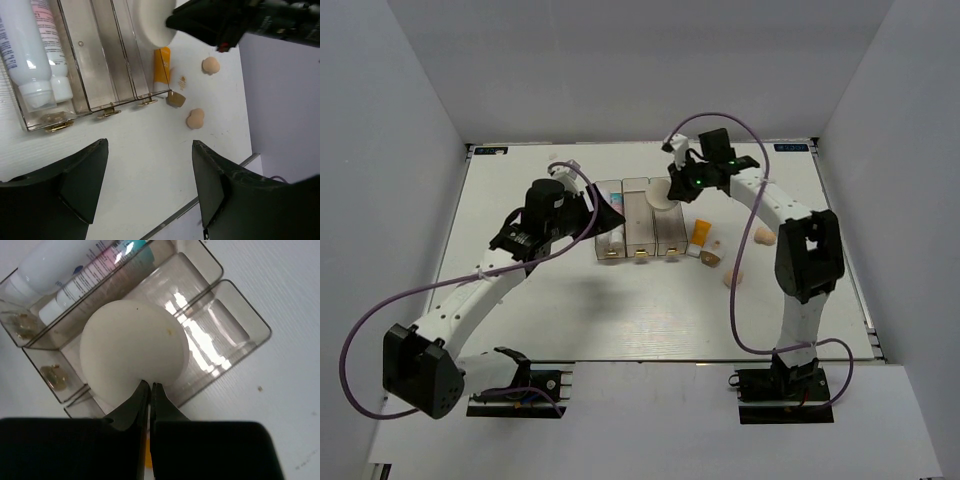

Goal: Organize the makeup

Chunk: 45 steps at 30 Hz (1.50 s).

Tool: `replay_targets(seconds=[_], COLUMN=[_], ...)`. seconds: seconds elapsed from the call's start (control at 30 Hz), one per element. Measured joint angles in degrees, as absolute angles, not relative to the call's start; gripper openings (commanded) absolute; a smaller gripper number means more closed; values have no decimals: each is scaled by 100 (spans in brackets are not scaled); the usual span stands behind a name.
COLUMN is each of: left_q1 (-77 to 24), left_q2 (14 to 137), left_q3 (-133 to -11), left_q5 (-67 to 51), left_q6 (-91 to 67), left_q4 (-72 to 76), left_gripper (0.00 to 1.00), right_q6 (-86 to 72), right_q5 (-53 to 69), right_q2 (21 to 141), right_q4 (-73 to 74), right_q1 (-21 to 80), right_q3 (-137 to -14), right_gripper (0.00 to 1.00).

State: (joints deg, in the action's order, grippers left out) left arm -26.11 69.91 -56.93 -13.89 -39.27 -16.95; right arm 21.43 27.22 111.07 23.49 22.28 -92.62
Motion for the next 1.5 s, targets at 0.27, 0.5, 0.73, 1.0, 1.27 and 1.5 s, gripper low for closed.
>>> replay_targets(seconds=[0.27, 0.5, 0.73, 1.0, 1.27, 1.5], left_q1=[-2611, -2611, -2611, -2611, -2611, -2611], left_q2=[6276, 6267, 6313, 6316, 6322, 6324], left_q3=[-5457, -5371, -5371, -5371, -5371, -5371], left_q5=[-1039, -963, -958, -943, -950, -1090], left_q6=[-4042, -4082, -4082, -4086, -4095, -4095], left_q4=[-2014, -2147, -2147, -2174, -2185, -2051], left_gripper=[78, 79, 79, 79, 79, 79], right_q6=[1653, 1431, 1387, 1341, 1350, 1323], right_q5=[1793, 858, 322, 196, 191, 207], right_q2=[11867, 12057, 12169, 12202, 12199, 11937], right_q4=[2246, 2204, 2167, 2147, 2150, 2287], right_q1=[2998, 3247, 3461, 3612, 3704, 3629], right_q3=[-9883, -9933, -9970, -9998, -9998, -9994], right_gripper=[0, 0, 15, 48, 59, 65])
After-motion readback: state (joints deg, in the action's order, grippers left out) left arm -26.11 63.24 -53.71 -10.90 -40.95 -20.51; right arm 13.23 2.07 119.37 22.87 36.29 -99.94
